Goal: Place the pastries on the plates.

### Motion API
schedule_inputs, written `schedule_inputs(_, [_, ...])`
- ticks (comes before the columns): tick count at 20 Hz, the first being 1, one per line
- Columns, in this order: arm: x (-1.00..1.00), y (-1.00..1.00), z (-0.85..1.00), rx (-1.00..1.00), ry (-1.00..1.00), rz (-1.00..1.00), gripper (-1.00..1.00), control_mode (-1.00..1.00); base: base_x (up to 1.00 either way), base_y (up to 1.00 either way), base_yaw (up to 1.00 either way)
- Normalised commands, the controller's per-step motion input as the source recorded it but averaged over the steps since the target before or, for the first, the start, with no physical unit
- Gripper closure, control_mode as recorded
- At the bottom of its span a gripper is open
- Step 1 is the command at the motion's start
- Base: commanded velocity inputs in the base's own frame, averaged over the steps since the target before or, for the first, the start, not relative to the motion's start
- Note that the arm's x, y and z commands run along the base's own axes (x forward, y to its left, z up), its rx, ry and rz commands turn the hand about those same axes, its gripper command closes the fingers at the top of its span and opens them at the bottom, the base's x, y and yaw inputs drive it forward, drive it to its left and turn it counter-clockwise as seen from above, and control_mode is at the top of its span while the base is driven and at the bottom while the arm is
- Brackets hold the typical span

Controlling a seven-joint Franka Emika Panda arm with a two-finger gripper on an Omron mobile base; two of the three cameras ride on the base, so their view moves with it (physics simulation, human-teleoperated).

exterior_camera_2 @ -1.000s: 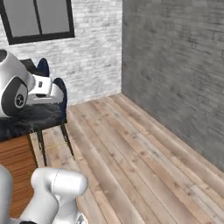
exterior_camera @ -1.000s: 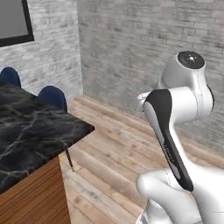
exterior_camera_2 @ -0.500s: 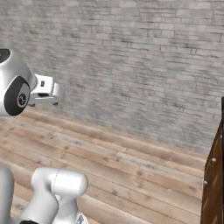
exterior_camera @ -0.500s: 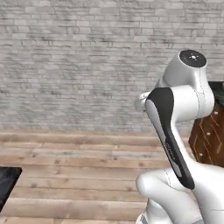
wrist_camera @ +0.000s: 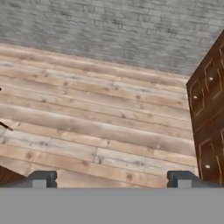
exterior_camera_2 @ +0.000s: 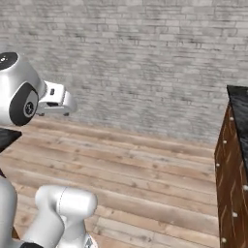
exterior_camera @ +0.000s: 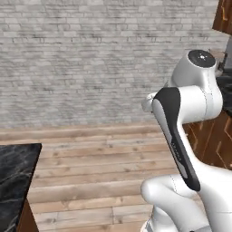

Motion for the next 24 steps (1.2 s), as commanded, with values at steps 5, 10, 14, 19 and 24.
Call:
schedule_inputs(5, [0.0, 0.0, 0.0, 0.0, 0.0, 0.0, -1.0, 1.0, -1.0, 0.46, -0.14])
schedule_inputs(10, [0.0, 0.0, 0.0, 0.0, 0.0, 0.0, -1.0, 1.0, -1.0, 0.77, -0.23])
schedule_inputs(14, [0.0, 0.0, 0.0, 0.0, 0.0, 0.0, -1.0, 1.0, -1.0, 0.98, -0.3])
schedule_inputs(19, [0.0, 0.0, 0.0, 0.0, 0.0, 0.0, -1.0, 1.0, -1.0, 0.52, -0.27])
schedule_inputs(24, [0.0, 0.0, 0.0, 0.0, 0.0, 0.0, -1.0, 1.0, -0.94, 0.96, -0.14])
